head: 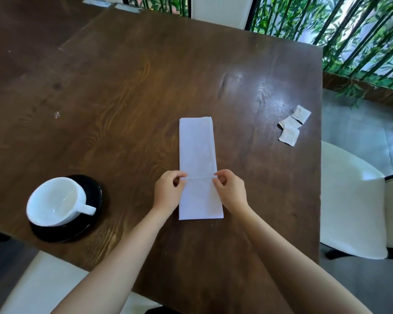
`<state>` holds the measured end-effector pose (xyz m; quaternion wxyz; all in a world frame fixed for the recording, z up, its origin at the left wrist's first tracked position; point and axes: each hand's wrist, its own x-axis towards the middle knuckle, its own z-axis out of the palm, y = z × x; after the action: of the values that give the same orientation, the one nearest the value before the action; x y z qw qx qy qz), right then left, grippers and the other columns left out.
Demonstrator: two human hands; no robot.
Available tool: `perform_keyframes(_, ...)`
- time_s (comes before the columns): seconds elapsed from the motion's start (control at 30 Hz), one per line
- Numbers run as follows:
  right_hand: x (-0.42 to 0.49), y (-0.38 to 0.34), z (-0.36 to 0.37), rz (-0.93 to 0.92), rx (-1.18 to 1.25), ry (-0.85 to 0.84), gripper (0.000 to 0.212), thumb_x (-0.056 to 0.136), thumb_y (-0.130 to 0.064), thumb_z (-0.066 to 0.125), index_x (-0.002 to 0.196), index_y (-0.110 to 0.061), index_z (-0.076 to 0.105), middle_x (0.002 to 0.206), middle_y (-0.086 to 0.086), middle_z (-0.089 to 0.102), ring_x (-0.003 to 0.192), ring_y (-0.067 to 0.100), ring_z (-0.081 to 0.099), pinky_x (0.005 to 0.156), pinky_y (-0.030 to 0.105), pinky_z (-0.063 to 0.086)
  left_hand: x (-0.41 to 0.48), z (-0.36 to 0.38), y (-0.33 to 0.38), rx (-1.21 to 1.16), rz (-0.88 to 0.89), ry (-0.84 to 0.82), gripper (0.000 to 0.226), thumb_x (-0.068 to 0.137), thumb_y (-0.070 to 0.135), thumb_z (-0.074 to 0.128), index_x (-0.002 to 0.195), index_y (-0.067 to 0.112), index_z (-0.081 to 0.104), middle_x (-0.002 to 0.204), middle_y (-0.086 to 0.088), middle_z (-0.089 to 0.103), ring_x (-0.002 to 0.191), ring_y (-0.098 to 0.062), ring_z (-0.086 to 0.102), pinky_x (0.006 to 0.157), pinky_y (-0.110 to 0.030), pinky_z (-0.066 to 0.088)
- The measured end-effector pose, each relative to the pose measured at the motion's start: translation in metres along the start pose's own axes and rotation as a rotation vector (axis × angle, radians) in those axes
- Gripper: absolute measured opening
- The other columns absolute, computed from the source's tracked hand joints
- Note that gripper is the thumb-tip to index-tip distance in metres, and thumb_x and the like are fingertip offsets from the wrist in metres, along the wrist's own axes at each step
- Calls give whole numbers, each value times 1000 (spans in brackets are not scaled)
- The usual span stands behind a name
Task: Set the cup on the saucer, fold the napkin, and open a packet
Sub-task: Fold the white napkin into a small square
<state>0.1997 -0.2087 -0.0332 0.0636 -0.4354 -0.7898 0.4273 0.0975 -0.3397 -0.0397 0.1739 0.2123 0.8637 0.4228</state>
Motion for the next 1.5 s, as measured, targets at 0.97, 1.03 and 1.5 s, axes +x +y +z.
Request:
perform_keyframes(0.97, -30, 36, 36, -457, -722, -47, 60, 96, -43, 15, 148, -12, 17, 157, 4, 13, 145, 15, 2, 120, 39, 5, -38, 26, -20, 814, 285, -157, 57, 96, 39, 16, 146, 14, 20, 155, -3, 20, 143, -21, 18, 113, -56, 22)
perform_keyframes(1.03, -30, 36, 36, -453, -717, -53, 59, 97, -43, 14, 148, -13, 13, 156, 2, 7, 145, 15, 2, 121, 39, 3, -37, 25, -19, 810, 288, -158, 56, 96, 38, 16, 146, 14, 19, 155, -3, 18, 143, -21, 17, 113, -57, 22)
perform_keyframes(1.5, 18, 14, -23, -526, -321, -206, 35, 97, -16, 41, 129, -8, 53, 137, 10, 55, 127, 26, 49, 111, 36, 34, -39, 27, -7, 920, 393, -158, 57, 96, 44, 16, 148, 21, 11, 156, -3, 9, 145, -26, 10, 115, -55, 11)
